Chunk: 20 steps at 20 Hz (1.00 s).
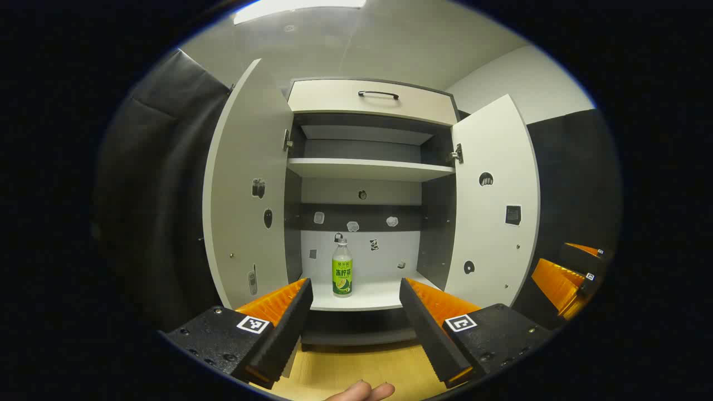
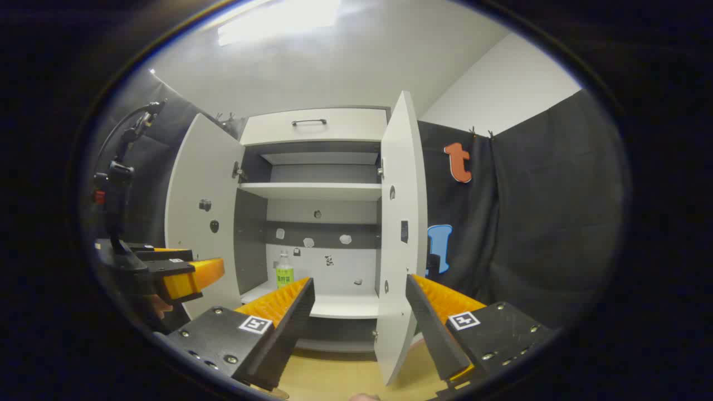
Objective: Grasp the bottle in the cabinet with the left hand and place it on the coaster, then close the right door with the right hand and the left door with the left hand.
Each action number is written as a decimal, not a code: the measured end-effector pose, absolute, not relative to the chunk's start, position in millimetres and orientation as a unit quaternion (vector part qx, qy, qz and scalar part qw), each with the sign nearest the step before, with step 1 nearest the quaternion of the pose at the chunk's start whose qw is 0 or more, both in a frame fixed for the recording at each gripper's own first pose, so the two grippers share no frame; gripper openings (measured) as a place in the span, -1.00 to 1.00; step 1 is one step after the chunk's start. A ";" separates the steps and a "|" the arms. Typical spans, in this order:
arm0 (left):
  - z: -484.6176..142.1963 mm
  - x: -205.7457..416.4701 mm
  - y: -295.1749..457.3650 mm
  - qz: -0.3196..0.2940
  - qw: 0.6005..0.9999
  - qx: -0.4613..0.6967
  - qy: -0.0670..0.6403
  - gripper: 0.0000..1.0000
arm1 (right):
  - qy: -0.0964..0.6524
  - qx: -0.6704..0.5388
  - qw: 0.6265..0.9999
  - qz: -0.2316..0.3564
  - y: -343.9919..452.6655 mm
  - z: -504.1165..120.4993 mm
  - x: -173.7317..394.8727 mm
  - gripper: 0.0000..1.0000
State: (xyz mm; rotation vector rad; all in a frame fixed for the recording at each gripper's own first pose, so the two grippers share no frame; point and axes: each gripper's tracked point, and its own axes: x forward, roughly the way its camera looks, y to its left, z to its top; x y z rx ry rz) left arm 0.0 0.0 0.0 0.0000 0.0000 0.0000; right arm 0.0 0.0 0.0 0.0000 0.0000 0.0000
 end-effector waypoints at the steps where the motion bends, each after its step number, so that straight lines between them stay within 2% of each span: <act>1: -1.4 3.5 3.1 0.002 1.000 0.003 -0.002 0.97 | -0.001 0.000 1.000 0.001 3.6 -0.8 4.0 0.98; 11: -15.6 40.3 45.3 0.029 0.999 0.015 -0.005 0.97 | -0.008 -0.008 0.999 0.039 44.7 -20.2 51.5 0.98; 12: -17.9 45.3 47.4 0.028 0.999 0.018 -0.002 0.96 | -0.008 -0.009 0.999 0.043 49.6 -21.6 58.5 0.90; 13: -20.3 50.1 49.7 0.028 0.999 0.019 -0.002 0.96 | -0.009 -0.011 0.999 0.047 54.2 -22.6 65.3 0.98; 20: -28.9 91.1 64.7 0.030 1.000 0.001 -0.001 0.97 | -0.002 -0.006 0.999 0.050 68.2 -36.1 110.9 0.98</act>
